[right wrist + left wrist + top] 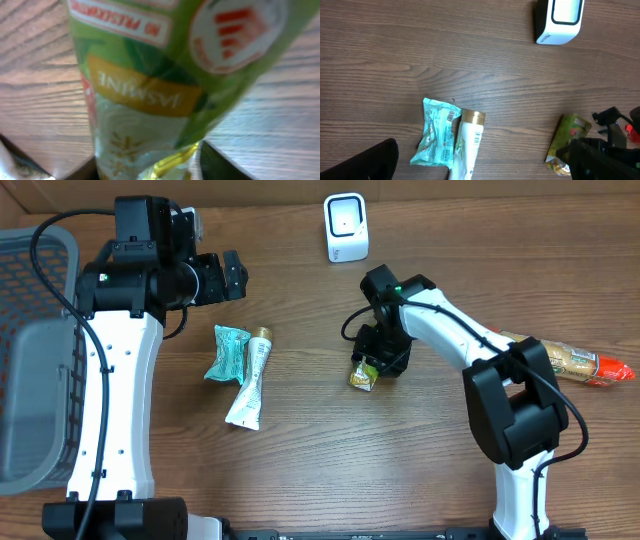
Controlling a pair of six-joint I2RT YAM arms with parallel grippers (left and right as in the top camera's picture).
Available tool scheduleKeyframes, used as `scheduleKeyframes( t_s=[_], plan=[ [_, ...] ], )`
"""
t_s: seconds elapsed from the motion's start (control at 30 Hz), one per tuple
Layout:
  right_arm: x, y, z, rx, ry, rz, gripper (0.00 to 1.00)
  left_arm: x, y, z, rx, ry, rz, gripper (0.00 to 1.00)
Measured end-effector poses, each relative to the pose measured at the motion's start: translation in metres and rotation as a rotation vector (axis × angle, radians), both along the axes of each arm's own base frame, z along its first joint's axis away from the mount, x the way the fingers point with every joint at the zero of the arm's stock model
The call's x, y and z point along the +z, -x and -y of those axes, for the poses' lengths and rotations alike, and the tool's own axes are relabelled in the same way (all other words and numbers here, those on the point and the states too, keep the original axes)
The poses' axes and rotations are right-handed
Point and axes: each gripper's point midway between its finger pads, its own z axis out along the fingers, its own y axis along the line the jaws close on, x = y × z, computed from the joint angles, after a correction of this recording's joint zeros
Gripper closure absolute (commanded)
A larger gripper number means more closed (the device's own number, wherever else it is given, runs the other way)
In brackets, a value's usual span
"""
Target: Scan the item barcode
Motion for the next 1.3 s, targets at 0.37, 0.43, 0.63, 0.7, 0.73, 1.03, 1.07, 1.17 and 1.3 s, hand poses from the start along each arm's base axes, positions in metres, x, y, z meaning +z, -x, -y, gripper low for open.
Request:
scheduleKeyframes(
  t_s=[0.37, 0.43, 0.63, 0.7, 0.73, 1.03, 1.07, 1.17, 1.3],
  plan=[
    [0.008, 0.006, 0.006, 0.011, 0.022, -0.025, 0.96, 0.000, 0.000, 0.000, 0.000, 0.000, 0.000, 0.01],
    [0.011, 0.009, 0.016, 0.026, 0.073, -0.036, 0.96, 0.000, 0.000, 0.000, 0.000, 0.000, 0.000, 0.00],
    [0.029, 0.005, 0.050, 0.097, 0.270, -0.011, 0.96, 0.000, 0.000, 0.000, 0.000, 0.000, 0.000, 0.00],
    [0.040, 0.000, 0.062, 0.139, 0.373, 0.034, 0.96, 0.000, 0.000, 0.000, 0.000, 0.000, 0.000, 0.00],
    [0.042, -0.001, 0.064, 0.154, 0.405, 0.047, 0.96, 0.000, 0.000, 0.000, 0.000, 0.000, 0.000, 0.00],
    [0.009, 0.013, 0.060, 0.452, 0.760, 0.086, 0.96, 0.000, 0.000, 0.000, 0.000, 0.000, 0.000, 0.01],
    [0.007, 0.014, 0.061, 0.479, 0.794, 0.087, 0.96, 0.000, 0.000, 0.000, 0.000, 0.000, 0.000, 0.00],
    [0.009, 0.014, 0.061, 0.502, 0.827, 0.097, 0.82, 0.000, 0.000, 0.000, 0.000, 0.000, 0.000, 0.00],
    [0.004, 0.016, 0.052, 0.475, 0.777, 0.097, 0.51, 0.000, 0.000, 0.000, 0.000, 0.000, 0.000, 0.00]
  ],
)
